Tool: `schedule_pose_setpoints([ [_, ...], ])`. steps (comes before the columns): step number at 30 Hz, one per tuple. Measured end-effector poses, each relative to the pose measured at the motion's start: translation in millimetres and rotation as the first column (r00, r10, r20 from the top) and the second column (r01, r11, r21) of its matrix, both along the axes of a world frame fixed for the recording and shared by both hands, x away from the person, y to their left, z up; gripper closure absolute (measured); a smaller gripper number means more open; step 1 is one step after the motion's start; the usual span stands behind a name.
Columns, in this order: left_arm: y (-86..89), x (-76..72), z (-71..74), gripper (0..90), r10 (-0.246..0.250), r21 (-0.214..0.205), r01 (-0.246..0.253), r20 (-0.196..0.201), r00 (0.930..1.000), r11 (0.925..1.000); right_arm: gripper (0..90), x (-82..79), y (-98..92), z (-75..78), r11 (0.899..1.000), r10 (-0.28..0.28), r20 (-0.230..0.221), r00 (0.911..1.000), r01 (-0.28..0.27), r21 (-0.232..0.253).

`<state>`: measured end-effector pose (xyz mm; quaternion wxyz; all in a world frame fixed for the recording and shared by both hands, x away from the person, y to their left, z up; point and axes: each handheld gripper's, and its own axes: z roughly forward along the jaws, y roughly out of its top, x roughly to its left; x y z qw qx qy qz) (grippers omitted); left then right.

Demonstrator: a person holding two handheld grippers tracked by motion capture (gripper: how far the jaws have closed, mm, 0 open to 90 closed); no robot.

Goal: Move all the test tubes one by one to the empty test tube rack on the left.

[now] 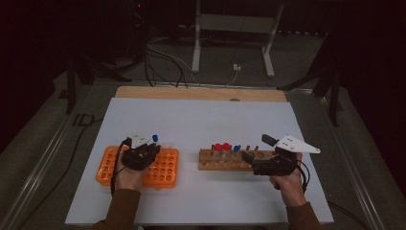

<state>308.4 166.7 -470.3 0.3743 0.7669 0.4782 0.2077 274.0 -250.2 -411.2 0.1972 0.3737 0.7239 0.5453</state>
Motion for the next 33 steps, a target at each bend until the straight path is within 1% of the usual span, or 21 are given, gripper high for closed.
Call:
schedule_pose_setpoints([
  [4,-4.4,0.9,-3.5,78.3,-0.01,0.052,0.011,-0.03,0.9995,0.9986,0.1,0.0,1.1,-0.9,1.0,0.003,-0.001,1.0,-0.003,-0.005],
  [5,-5.0,0.9,-5.4,78.3,-0.01,0.053,0.012,-0.033,0.9994,0.9985,0.1,0.1,1.5,-1.0,1.0,0.005,0.0,1.0,-0.005,-0.007],
  [10,-2.5,0.0,-5.4,78.0,-0.01,0.048,0.012,-0.035,0.9993,0.9988,0.2,0.0,3.2,-1.9,1.0,0.009,0.0,1.0,-0.009,-0.017],
  [13,-0.4,-1.2,-6.3,76.4,-0.015,0.028,0.016,-0.032,0.9994,0.9995,0.2,0.8,3.1,-3.1,1.0,0.01,-0.002,0.9999,-0.01,-0.021],
  [15,0.9,-3.1,-8.0,72.0,-0.014,0.013,0.015,-0.032,0.9994,0.9998,0.2,1.4,2.6,-3.8,1.0,0.01,-0.004,0.9999,-0.01,-0.022],
  [19,4.3,-7.7,-9.7,65.8,-0.023,-0.036,0.022,-0.025,0.9994,0.9991,0.6,2.7,1.9,-5.2,1.0,0.014,-0.016,0.9998,-0.014,-0.024],
  [21,6.5,-10.5,-8.7,63.3,-0.03,-0.063,0.03,-0.01,0.9995,0.9976,2.1,3.3,2.0,-6.2,1.0,0.006,-0.019,0.9998,-0.007,-0.03],
  [23,8.6,-14.4,-6.7,60.7,-0.05,-0.101,0.051,0.007,0.9987,0.9936,4.6,4.1,1.9,-7.3,1.0,0.006,-0.025,0.9997,-0.007,-0.03],
  [25,10.9,-17.4,-5.4,56.9,-0.055,-0.126,0.058,0.021,0.9982,0.9904,6.9,4.8,1.7,-8.5,1.0,0.01,-0.029,0.9995,-0.011,-0.03],
  [28,16.2,-23.0,-3.5,53.8,-0.059,-0.179,0.067,0.051,0.997,0.9816,12.3,5.6,1.9,-10.1,0.999,0.015,-0.03,0.9995,-0.016,-0.029],
  [29,17.8,-24.7,-2.5,51.2,-0.06,-0.193,0.071,0.062,0.9963,0.9787,13.4,5.9,2.1,-10.6,0.999,0.016,-0.033,0.9993,-0.017,-0.032],
  [30,19.4,-26.5,-1.5,48.4,-0.064,-0.217,0.078,0.07,0.9955,0.973,14.8,6.3,2.8,-11.3,0.999,0.016,-0.036,0.9992,-0.017,-0.034],
  [31,21.0,-28.1,-0.6,46.6,-0.069,-0.25,0.088,0.082,0.9942,0.9643,16.3,7.0,3.4,-12.2,0.999,0.016,-0.038,0.9991,-0.018,-0.038],
  [32,22.2,-29.9,0.6,43.7,-0.069,-0.271,0.092,0.095,0.9931,0.958,17.4,7.8,4.2,-13.5,0.999,0.013,-0.041,0.9991,-0.015,-0.044],
  [33,22.3,-31.5,1.9,40.5,-0.065,-0.282,0.093,0.108,0.9921,0.955,19.7,8.9,4.9,-15.1,0.999,0.013,-0.043,0.999,-0.015,-0.05],
])
